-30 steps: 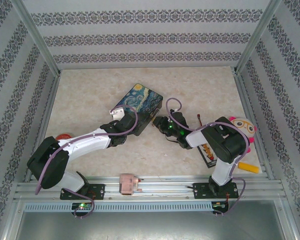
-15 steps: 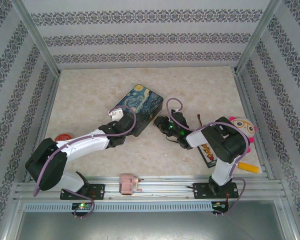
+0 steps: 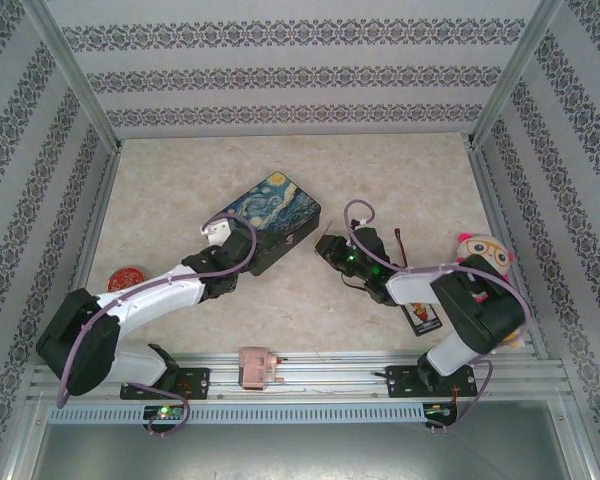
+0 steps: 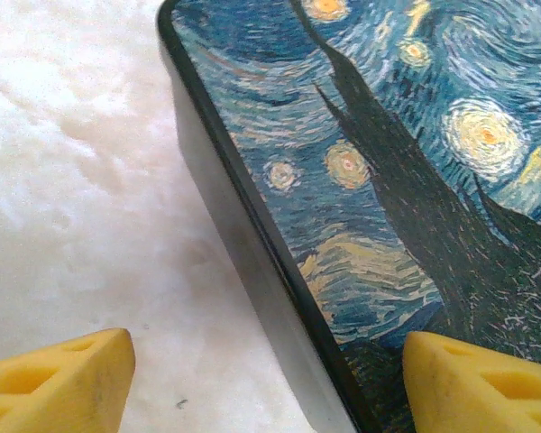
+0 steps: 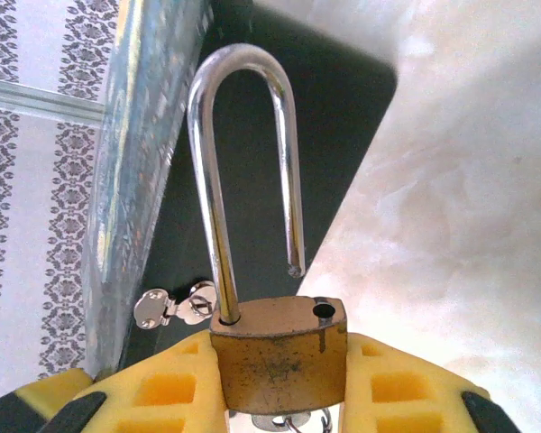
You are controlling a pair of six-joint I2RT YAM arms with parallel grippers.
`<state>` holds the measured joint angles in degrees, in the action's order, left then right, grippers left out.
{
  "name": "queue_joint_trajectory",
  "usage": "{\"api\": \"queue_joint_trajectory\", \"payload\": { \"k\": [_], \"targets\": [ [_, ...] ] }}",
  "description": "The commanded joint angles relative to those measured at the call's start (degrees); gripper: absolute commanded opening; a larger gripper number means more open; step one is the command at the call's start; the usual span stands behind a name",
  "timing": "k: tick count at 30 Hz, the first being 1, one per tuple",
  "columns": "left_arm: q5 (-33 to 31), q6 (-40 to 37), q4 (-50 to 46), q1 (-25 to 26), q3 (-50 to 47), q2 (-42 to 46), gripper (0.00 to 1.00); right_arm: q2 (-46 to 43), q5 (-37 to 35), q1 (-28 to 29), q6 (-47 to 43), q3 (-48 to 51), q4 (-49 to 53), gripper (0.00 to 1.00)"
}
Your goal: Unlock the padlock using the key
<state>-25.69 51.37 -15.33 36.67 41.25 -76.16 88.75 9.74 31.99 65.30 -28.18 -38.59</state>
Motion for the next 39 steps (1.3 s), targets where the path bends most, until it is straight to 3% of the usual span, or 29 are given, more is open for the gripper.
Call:
{"api": "queue_joint_trajectory", "payload": {
  "k": [1,6,12,17,26,39],
  "targets": [
    [-0.63,-1.38,-4.42,-3.28,-2.54,2.54,0.76,-5.79,-2.69,-0.22,-5.68,1.05,7.83,0.0],
    [3.49,-3.2,-0.14,-8.64,-4.05,6.69,0.76,-14.67,-4.88,-0.17,-12.17,0.7,22.16,0.0],
    [15.65,-3.09,8.36,-15.57,-3.73,8.63,0.85,-23.43,-8.99,-0.08,-19.88,-1.54,39.23,0.0],
    [22.12,-1.04,8.8,-16.18,-0.05,5.14,0.9,-27.6,-10.74,-0.08,-23.69,-3.34,47.27,0.0],
    [26.17,-1.39,11.83,-17.33,4.12,-3.7,0.76,-23.77,-9.82,0.61,-34.5,-13.23,66.53,0.0],
    [37.14,-5.1,17.85,-23.78,16.51,-18.96,0.67,-17.45,-6.18,0.97,-36.4,-19.81,73.61,0.0]
  ]
}}
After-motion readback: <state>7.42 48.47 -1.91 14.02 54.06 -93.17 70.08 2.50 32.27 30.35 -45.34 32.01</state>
